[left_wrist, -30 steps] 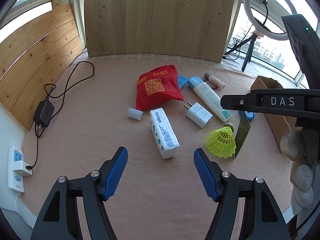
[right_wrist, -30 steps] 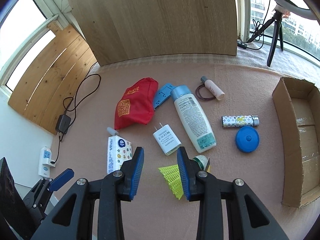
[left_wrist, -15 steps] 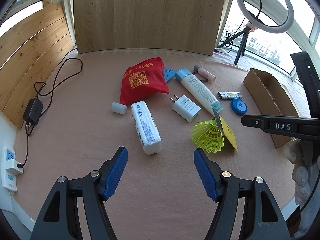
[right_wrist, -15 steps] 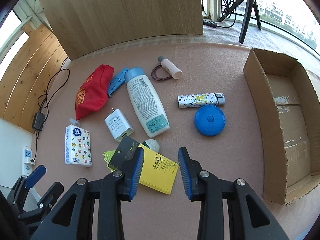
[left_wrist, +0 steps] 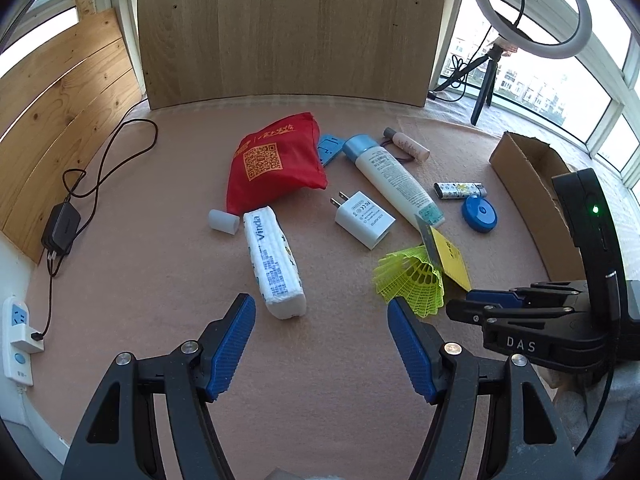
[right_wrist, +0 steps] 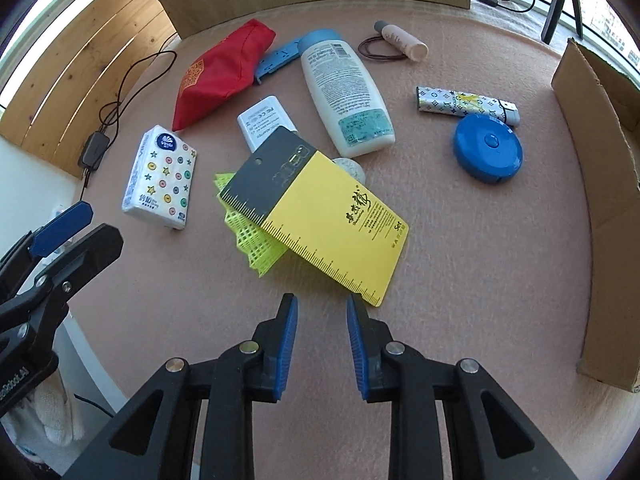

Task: Organize objects
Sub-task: 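Move the right tool toward the yellow-green shuttlecock and open its fingers, then close the right tool fingers on the shuttlecock cork and lift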

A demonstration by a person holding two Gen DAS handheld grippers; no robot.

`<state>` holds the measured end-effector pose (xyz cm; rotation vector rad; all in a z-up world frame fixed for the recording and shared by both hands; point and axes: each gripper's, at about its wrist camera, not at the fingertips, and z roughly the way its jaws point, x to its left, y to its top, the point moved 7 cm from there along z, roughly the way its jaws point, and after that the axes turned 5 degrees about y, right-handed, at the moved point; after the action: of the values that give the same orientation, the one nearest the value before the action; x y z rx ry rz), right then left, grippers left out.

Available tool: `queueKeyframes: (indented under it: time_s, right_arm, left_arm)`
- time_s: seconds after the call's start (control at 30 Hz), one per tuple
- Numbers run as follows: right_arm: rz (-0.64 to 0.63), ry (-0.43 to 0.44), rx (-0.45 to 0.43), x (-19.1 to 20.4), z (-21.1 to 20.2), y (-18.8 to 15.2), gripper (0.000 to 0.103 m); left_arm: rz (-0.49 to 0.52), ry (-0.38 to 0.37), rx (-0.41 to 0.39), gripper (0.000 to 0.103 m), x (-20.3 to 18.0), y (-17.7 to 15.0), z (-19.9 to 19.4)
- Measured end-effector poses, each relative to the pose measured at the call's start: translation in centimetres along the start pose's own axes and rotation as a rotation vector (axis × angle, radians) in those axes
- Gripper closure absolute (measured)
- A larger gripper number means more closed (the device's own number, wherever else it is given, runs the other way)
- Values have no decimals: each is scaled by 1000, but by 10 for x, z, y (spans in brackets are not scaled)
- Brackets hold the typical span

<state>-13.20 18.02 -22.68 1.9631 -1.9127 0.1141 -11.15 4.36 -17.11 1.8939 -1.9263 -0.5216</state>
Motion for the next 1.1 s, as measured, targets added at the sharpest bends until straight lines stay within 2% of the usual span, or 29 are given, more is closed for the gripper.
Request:
queueKeyframes:
  time_s: [0.13,0.27,0.37,0.53,0.7,0.77,0.83,0.97,1.03,1.1]
  right_arm:
    - [16,-48,-70,-18,-12,21,80]
    - [39,-53,-120,-32,-22,40,80]
    - [40,-22,-130,-32,-26,47,80]
    - [69,3,-137,-36,-31,41,80]
    - [101,-21,-151,-50,-39,31,77]
    - [119,-30,-162,-58,-45,27,77]
    - [138,-34,-174,-63,-50,23,77]
    - [155,-42,-189,-71,-56,16,76]
    - [160,-45,-195,-72,-59,13,77]
    - [159,-54,-199,-73,-61,10,76]
  left_arm:
    - [-16,-9,20,31,-7,-3,7]
    - [-23,-42,51,31,-18,-5,16]
    - [7,-82,50,31,-33,-6,15]
    - [34,-158,69,31,-61,-5,25]
    - [28,-183,96,31,-78,1,43]
    - [19,-178,106,39,-79,3,51]
    - [24,-172,122,62,-81,4,58]
    - [49,-147,117,74,-84,6,65]
    - [47,-155,114,89,-85,7,65]
    - [48,-162,100,95,-86,8,62]
